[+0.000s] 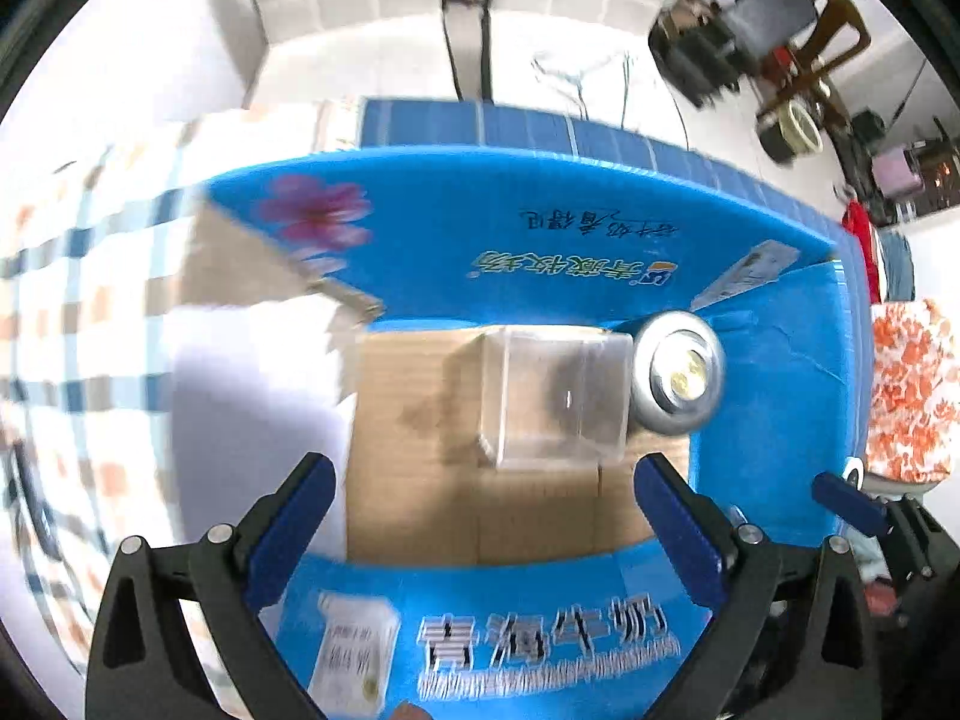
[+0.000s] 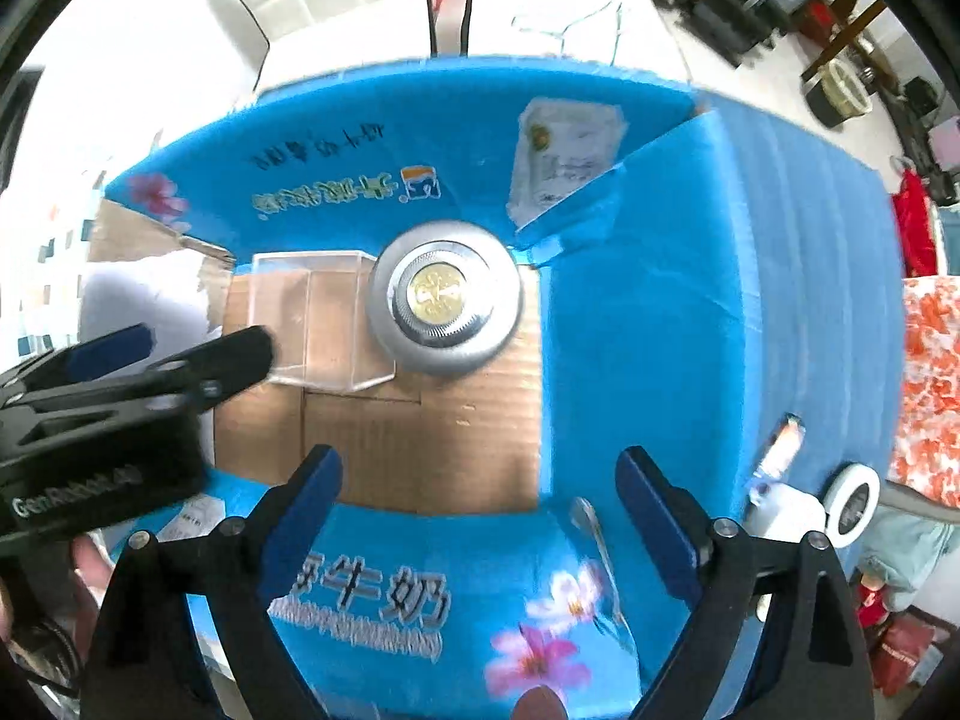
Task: Organize rigid objects
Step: 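Open both tools to release cube and tin in the box, withdraw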
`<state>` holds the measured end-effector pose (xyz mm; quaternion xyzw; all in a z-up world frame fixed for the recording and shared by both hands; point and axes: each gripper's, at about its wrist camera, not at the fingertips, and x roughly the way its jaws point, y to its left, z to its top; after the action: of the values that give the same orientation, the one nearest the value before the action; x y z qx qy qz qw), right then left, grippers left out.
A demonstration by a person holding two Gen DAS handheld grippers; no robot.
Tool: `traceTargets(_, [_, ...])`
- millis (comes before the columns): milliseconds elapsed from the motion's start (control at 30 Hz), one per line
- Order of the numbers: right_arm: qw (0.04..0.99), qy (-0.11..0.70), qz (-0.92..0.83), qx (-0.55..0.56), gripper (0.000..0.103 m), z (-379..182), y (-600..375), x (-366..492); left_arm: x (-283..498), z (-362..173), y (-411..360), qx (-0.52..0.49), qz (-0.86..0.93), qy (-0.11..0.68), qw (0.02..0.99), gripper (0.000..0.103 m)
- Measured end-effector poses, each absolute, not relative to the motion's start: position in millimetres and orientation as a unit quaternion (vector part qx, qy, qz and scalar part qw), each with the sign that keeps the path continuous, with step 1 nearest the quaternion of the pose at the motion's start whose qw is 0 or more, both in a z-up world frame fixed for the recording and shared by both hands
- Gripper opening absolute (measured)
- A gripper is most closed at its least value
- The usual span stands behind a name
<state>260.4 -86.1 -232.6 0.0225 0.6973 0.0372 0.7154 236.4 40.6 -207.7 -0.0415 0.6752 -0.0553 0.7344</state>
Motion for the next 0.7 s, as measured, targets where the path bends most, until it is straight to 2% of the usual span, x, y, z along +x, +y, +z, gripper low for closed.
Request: traceTargets(700, [0.810, 0.578, 0.095, -0.003, 0.094, -33, -107, 123, 131, -51, 21, -0.024, -0.011, 0.562, 0.827, 0.102])
